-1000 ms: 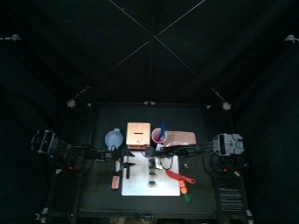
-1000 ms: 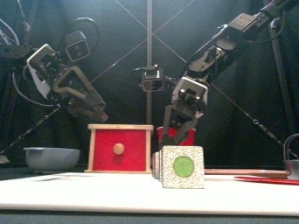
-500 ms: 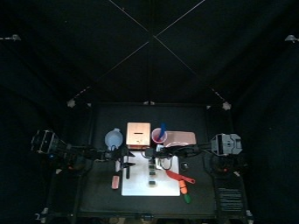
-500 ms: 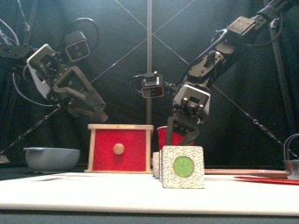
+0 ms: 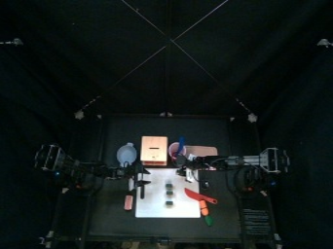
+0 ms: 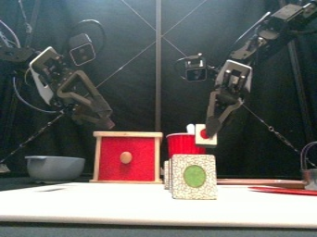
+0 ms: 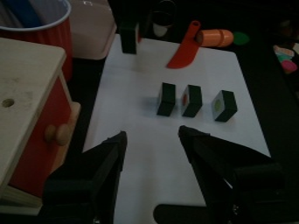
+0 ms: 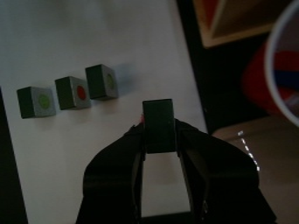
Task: Place sushi on board then cut the sushi with the knife then place the pieces on the plate
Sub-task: Place the 4 sushi pieces on the plate
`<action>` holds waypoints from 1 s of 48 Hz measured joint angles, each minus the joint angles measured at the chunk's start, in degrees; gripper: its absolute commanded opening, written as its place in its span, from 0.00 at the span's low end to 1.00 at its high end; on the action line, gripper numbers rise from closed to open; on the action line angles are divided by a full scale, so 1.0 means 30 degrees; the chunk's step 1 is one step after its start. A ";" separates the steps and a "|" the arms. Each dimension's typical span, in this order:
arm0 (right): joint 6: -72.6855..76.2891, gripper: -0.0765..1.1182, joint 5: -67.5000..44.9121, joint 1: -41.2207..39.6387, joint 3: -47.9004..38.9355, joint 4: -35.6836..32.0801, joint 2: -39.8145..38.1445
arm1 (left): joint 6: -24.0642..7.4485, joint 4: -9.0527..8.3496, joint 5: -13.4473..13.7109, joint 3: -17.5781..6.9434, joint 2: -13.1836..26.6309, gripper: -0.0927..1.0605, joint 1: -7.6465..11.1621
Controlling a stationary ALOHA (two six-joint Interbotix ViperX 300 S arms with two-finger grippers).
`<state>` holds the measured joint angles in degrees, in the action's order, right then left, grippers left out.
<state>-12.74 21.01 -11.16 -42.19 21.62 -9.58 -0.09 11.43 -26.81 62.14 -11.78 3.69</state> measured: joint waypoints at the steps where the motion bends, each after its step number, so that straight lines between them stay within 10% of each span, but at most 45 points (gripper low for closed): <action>1: -0.0029 0.53 0.0000 -0.0176 -0.0176 0.0000 -0.0264 | 0.0029 -0.0029 0.0000 0.0000 0.0000 0.83 0.0000; 48: -0.0088 0.75 0.0264 -0.5654 -0.1816 -0.2344 0.1406 | 0.0029 0.0000 0.0088 0.0000 0.0000 0.83 -0.0059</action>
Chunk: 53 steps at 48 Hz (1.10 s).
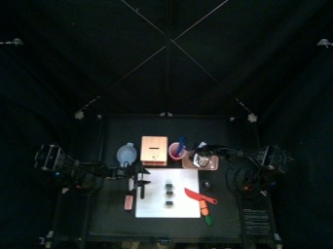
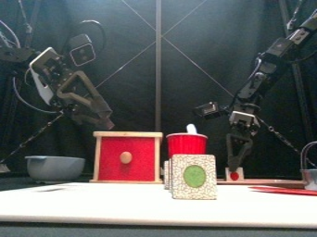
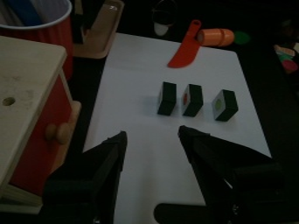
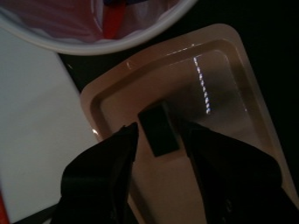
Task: Place sushi on board then cut the sushi with the knife then place the pieces on the plate
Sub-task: Place the 4 sushi pieces on the plate
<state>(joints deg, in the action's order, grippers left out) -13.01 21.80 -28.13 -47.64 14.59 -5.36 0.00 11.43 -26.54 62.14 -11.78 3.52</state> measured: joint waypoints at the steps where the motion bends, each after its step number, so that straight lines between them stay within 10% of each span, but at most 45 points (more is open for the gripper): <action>1: 0.0000 0.75 -0.0029 0.0000 0.0000 -0.0029 0.0029 | -0.0029 0.0029 0.0000 0.0000 0.0000 0.83 0.0000; 31: 0.0029 0.75 0.1230 0.5068 0.1230 0.0645 -0.2959 | -0.0029 0.0234 0.0029 0.0000 0.0000 0.83 0.0000; 53: 0.0029 0.75 -0.0410 0.8115 0.3721 0.2725 0.0762 | -0.0029 0.0381 0.0029 -0.0029 0.0000 0.83 0.0000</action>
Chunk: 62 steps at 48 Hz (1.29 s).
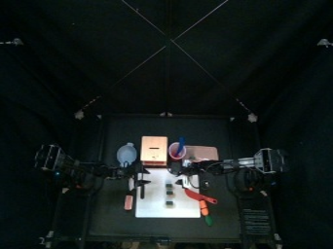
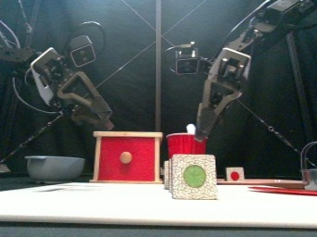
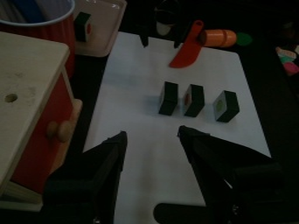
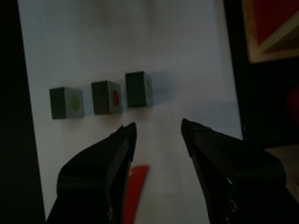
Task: Place sushi on board then cut the sushi with the knife then place the pieces on the plate
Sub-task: Place the 4 sushi pieces on the plate
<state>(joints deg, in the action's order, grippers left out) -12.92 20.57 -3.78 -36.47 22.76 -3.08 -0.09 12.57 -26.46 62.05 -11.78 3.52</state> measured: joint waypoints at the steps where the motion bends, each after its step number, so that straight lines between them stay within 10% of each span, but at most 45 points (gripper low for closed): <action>1: 0.0000 0.75 -0.0059 0.0029 0.0088 0.0029 0.0146 | 0.0000 0.0000 0.0029 0.0029 0.0000 0.83 0.0000; 37: 0.0000 0.75 -0.0264 0.1084 0.2695 0.0088 0.4189 | -0.0029 0.0000 0.0000 0.0029 0.0000 0.83 0.0000; 62: 0.0000 0.58 0.0205 0.1113 0.2725 -0.0117 0.4775 | -0.0029 0.0000 0.0029 0.0059 0.0000 0.83 0.0000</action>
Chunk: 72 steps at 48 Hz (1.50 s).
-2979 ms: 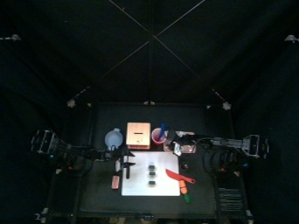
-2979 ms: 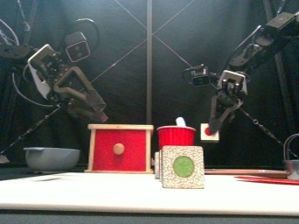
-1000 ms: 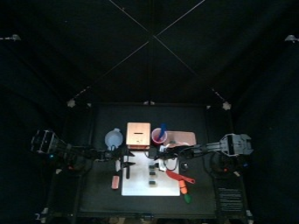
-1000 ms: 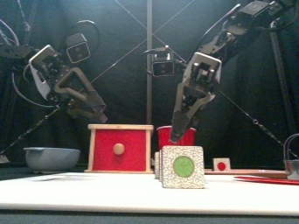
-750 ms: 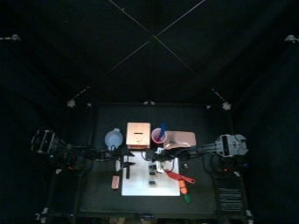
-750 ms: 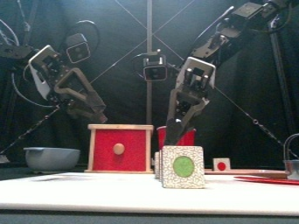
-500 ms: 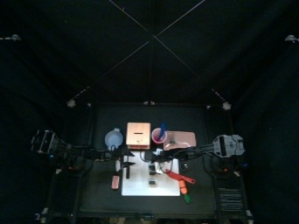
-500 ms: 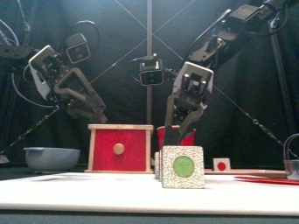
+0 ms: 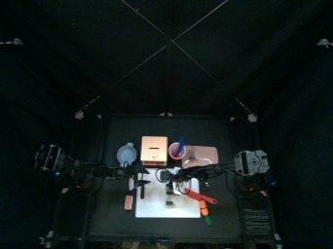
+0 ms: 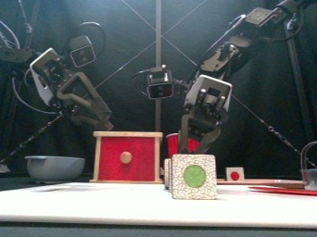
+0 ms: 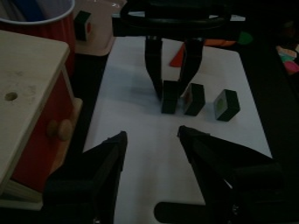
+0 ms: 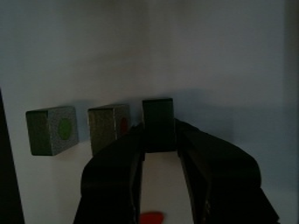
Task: Place sushi on board then cut the sushi with the knife then place the pieces on the plate
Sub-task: Place the 4 sushi pieces on the plate
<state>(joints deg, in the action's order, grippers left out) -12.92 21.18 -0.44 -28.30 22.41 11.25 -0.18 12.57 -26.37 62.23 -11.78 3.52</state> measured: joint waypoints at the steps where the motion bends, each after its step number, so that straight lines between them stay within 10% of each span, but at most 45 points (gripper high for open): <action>1: 0.0000 0.58 0.0088 -0.0059 -0.0059 0.0029 -0.0146 | 0.0000 0.0000 0.0000 0.0000 0.0000 0.83 0.0000; 34: 0.0029 0.58 0.1816 -0.6563 -0.8408 0.0908 -1.0518 | 0.0000 0.0029 0.0000 0.0000 0.0000 0.83 0.0000; 72: -0.0029 0.78 0.0381 -1.0342 -0.9932 -0.0703 -0.7910 | 0.0029 0.0176 0.0000 0.0000 0.0029 0.83 0.0000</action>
<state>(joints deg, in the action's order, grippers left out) -13.01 22.32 -31.46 -58.10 20.30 -12.48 -0.09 13.10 -26.37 62.23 -11.69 3.52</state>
